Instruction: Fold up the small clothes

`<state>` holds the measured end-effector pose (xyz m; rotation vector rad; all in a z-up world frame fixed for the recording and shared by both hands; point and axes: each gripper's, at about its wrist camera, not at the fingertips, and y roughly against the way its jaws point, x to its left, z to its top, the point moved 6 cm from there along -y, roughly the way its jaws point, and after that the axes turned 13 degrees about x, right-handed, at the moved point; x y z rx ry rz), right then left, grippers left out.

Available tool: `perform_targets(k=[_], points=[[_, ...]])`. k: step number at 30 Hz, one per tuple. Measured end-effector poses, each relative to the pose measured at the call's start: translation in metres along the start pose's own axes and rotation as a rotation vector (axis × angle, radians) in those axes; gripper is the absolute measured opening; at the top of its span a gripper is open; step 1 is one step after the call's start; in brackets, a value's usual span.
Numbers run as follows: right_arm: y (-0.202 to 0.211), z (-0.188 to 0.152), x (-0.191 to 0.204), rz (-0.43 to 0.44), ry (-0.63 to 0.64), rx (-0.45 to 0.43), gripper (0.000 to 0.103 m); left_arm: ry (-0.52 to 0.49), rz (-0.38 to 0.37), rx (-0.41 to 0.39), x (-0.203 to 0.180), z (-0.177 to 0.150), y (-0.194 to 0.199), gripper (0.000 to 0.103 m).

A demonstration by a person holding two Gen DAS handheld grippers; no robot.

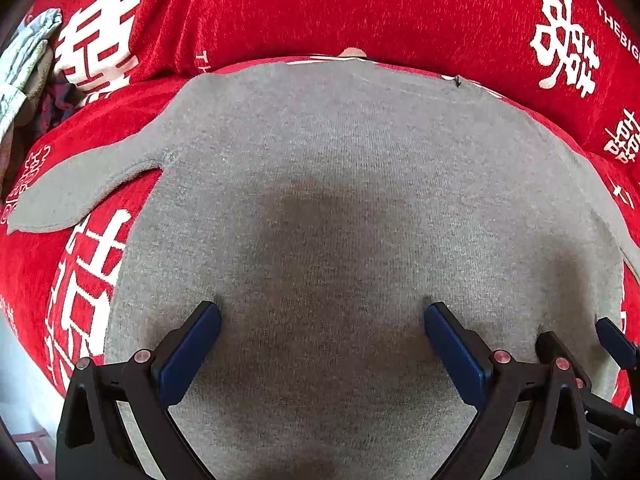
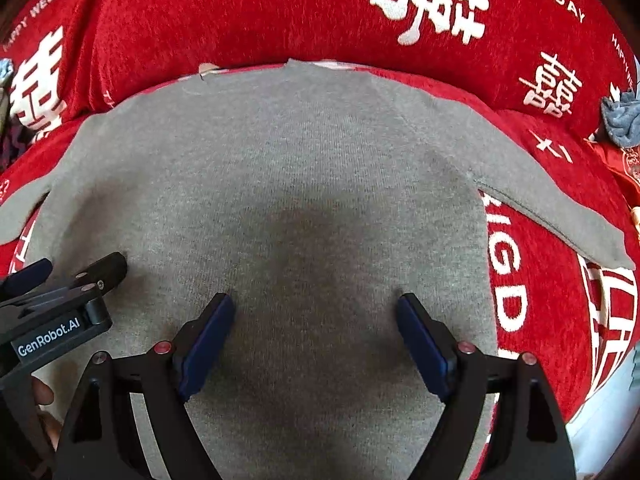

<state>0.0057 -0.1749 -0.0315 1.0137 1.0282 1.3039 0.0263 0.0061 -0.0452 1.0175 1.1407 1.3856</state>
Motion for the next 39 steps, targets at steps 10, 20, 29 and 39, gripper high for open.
perform_targets(k=[10,20,29,39], points=[[-0.001,0.002,0.0,0.015,0.04,-0.003,0.087,-0.012,0.01,0.013,-0.001,0.002,0.001,0.102],[0.01,0.009,-0.003,0.033,0.047,-0.002,0.087,-0.035,0.039,0.021,-0.007,0.003,0.007,0.102],[0.03,0.02,-0.022,0.043,0.018,-0.081,0.086,-0.074,0.052,-0.033,-0.032,0.013,0.029,0.102],[0.044,0.04,-0.099,0.016,-0.11,-0.136,0.086,-0.161,0.048,-0.071,-0.1,0.026,0.049,0.102]])
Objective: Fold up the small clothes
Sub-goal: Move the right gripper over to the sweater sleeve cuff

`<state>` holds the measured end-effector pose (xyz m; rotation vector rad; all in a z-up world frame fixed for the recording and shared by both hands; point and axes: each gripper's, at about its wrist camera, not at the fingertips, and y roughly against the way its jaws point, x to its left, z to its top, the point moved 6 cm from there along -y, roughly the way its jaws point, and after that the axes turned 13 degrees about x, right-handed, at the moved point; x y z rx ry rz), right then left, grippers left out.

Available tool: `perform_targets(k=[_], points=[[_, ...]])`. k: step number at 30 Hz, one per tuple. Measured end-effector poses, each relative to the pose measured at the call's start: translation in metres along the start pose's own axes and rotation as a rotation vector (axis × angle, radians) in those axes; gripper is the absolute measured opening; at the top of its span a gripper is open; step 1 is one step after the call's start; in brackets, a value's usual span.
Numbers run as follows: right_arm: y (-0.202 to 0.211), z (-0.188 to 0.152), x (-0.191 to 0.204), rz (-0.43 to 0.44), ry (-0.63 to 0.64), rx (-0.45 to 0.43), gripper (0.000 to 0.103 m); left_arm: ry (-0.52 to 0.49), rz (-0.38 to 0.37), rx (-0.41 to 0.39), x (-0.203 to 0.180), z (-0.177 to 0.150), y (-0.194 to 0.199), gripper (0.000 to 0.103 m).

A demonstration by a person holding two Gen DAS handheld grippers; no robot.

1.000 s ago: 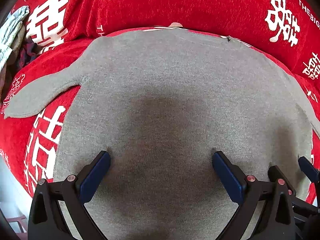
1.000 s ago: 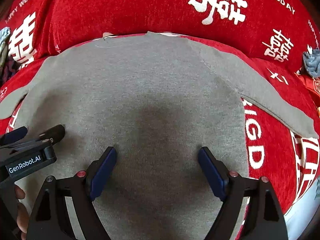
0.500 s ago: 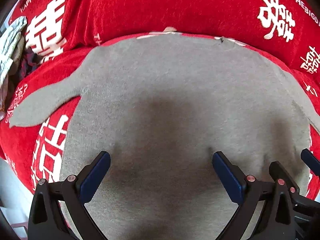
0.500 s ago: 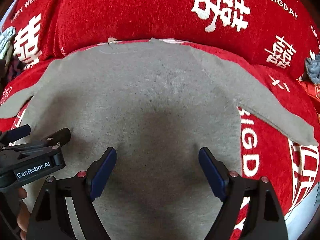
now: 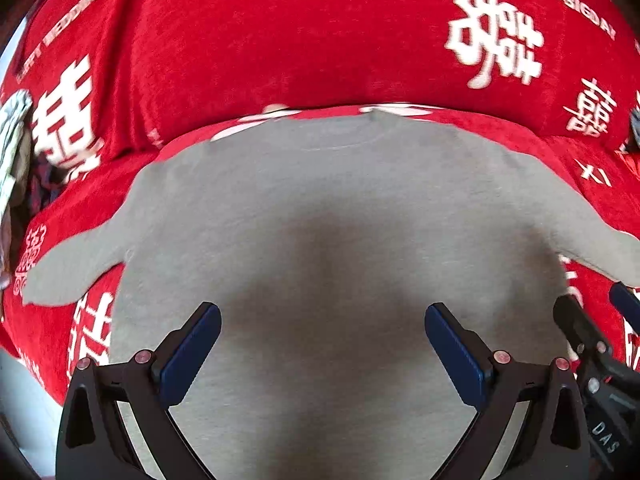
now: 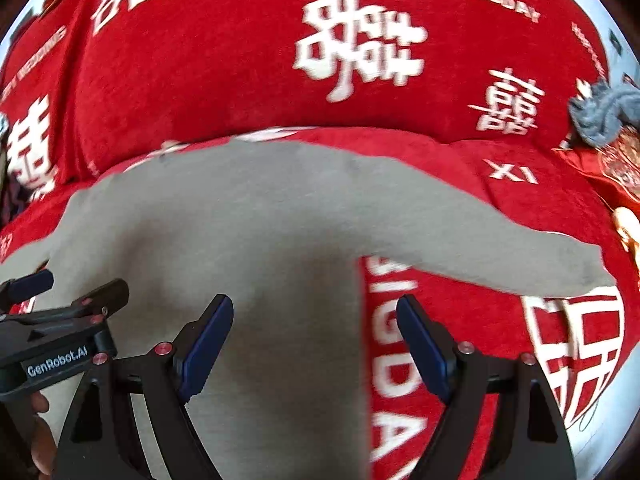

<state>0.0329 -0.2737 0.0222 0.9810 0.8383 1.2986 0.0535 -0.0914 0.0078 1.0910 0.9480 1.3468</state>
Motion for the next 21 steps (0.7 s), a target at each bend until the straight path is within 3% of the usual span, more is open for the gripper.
perform_targets(k=[21], points=[[0.002,0.003,-0.129,-0.068,-0.165,-0.018,0.086,-0.174,-0.003,-0.017,-0.135,0.021,0.009,0.102]])
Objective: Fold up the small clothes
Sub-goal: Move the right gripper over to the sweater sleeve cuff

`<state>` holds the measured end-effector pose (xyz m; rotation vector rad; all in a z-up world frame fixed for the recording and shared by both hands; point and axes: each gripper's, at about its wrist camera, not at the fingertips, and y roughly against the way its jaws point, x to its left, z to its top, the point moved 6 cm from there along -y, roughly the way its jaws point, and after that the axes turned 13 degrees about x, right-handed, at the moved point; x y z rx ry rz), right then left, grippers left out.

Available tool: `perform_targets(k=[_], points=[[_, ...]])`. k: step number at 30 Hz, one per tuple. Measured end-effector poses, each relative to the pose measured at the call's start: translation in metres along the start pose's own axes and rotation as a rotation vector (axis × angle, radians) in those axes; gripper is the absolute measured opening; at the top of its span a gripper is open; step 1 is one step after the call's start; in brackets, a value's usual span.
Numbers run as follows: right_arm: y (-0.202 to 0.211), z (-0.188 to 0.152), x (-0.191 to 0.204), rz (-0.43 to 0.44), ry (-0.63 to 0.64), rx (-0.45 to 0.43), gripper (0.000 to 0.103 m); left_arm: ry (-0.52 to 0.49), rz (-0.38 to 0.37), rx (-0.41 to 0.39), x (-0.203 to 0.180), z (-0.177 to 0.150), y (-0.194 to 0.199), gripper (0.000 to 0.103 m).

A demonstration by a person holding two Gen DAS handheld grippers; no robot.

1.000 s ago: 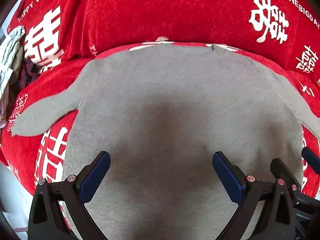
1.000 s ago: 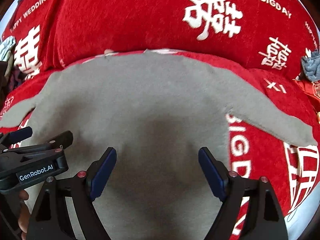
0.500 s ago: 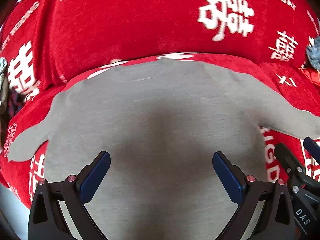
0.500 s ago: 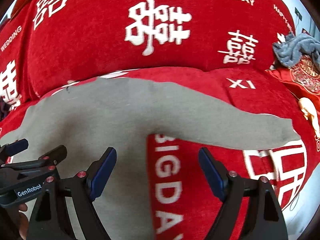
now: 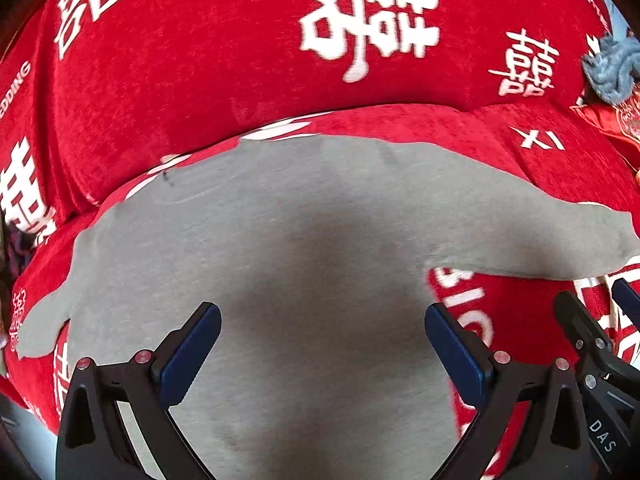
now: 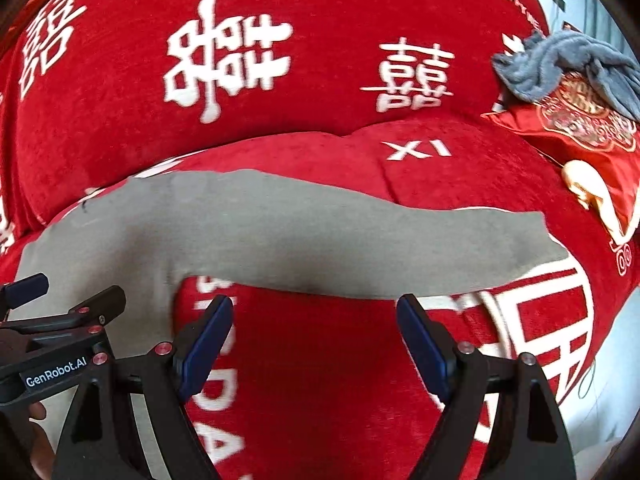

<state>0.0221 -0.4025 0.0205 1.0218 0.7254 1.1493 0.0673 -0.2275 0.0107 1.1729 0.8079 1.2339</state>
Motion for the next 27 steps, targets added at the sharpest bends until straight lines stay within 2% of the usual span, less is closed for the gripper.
perform_targets(k=[7,18,23,27], points=[[-0.003,0.006,-0.041,-0.039,-0.046,-0.009,0.086,-0.03,-0.004,0.0,-0.035,0.014,-0.003,0.102],[-0.016,0.011,-0.132,-0.093,-0.191,0.012,0.086,-0.073,-0.015,0.019,-0.085,0.027,-0.014,0.102],[-0.034,0.012,-0.172,-0.12,-0.279,0.047,0.085,-0.097,-0.017,0.021,-0.102,0.03,-0.019,0.102],[-0.054,0.016,-0.188,-0.135,-0.292,0.08,0.083,-0.103,-0.011,0.027,-0.107,0.034,-0.026,0.102]])
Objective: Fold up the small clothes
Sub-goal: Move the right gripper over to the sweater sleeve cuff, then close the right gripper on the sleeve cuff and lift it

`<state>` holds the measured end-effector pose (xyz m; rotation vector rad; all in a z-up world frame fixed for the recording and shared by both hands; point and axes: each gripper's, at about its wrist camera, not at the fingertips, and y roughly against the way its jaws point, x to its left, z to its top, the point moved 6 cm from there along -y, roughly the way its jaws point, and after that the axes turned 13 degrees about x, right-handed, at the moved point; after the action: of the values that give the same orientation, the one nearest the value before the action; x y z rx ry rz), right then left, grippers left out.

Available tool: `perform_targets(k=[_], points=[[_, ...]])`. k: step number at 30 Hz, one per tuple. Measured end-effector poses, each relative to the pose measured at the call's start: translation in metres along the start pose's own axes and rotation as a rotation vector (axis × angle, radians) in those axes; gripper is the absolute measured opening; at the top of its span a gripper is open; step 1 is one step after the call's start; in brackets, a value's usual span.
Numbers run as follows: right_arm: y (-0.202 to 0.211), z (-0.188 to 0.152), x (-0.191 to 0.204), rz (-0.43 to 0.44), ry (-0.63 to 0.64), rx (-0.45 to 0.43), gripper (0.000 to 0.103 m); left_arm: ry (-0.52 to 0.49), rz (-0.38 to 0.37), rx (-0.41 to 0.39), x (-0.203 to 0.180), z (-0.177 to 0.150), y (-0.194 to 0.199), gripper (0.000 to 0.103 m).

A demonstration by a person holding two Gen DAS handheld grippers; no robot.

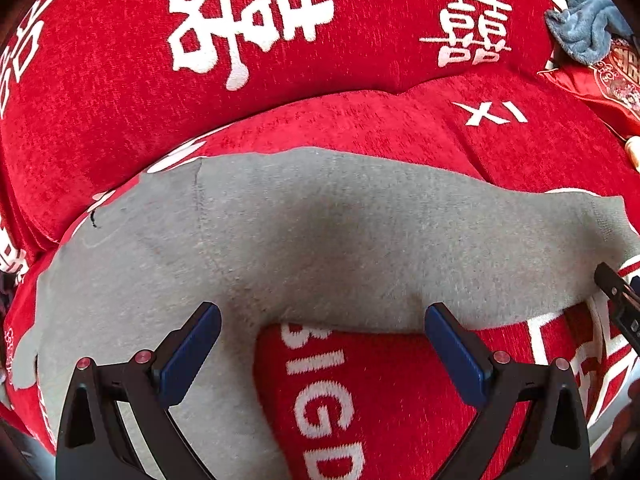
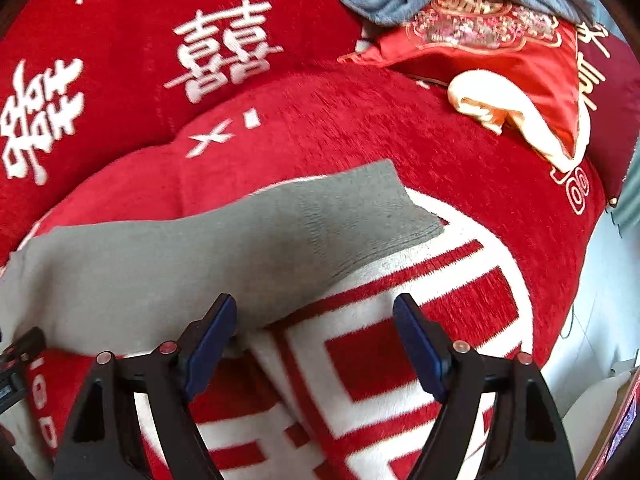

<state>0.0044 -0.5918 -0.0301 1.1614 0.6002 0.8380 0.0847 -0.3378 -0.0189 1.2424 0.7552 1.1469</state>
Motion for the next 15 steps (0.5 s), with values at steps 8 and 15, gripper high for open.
perform_targets(k=[8,15], points=[[-0.008,0.022,0.002,-0.02,0.017,-0.043,0.081,0.019,-0.001,0.009,0.004,0.011,-0.013,0.102],[-0.009,0.033,-0.001,-0.04,0.038,-0.077,0.012,0.041,-0.01,0.018,0.014,0.018,-0.021,0.102]])
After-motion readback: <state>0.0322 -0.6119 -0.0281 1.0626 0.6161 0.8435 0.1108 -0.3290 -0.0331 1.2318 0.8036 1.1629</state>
